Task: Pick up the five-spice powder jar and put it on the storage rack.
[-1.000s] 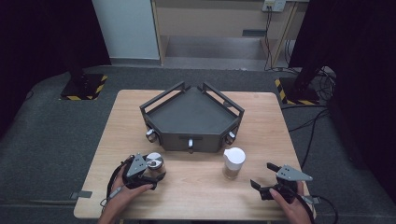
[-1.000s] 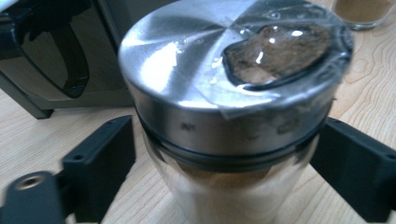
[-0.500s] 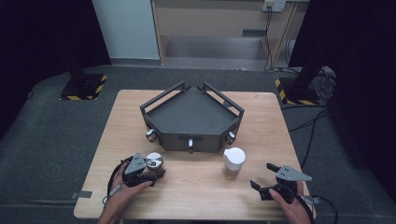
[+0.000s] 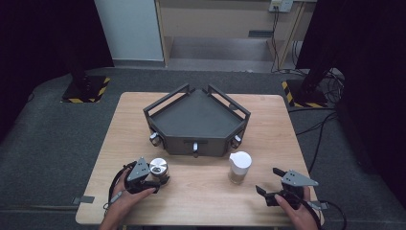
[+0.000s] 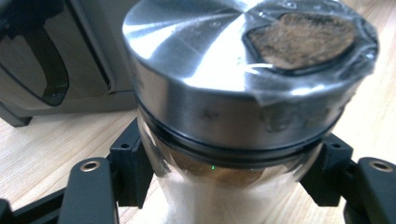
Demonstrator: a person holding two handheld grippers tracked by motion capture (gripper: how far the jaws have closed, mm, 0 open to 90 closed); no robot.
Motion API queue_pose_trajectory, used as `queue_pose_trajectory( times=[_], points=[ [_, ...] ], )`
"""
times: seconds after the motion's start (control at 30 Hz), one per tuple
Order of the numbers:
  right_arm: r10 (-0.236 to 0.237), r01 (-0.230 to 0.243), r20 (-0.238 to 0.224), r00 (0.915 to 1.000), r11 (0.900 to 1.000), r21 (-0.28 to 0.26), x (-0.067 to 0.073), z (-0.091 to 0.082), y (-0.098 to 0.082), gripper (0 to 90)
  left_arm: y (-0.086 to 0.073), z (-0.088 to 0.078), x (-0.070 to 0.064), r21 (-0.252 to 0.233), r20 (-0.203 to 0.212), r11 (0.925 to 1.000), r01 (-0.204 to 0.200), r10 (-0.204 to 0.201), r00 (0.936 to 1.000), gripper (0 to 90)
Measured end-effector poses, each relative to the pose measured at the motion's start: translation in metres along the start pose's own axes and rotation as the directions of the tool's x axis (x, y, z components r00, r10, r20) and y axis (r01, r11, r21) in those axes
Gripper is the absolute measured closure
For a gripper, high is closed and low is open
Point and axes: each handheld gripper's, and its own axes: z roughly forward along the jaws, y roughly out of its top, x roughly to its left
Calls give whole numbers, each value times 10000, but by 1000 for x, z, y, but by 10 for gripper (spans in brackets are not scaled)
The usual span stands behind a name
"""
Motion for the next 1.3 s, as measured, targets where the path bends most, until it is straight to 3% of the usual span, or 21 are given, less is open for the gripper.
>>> queue_pose_trajectory(
  times=[0.93, 1.3],
  points=[
    [-319, 316, 149, 9994, 9993, 221, 2, -1, 4, 24, 6, -13, 0, -483, 408, 9988, -114, 134, 9991, 305],
    [-380, 375, 109, 9992, 9986, 359, 3, 1, 4, 24, 11, -30, 0, -815, 93, 9967, 22, -14, 10000, 306]
  ],
)
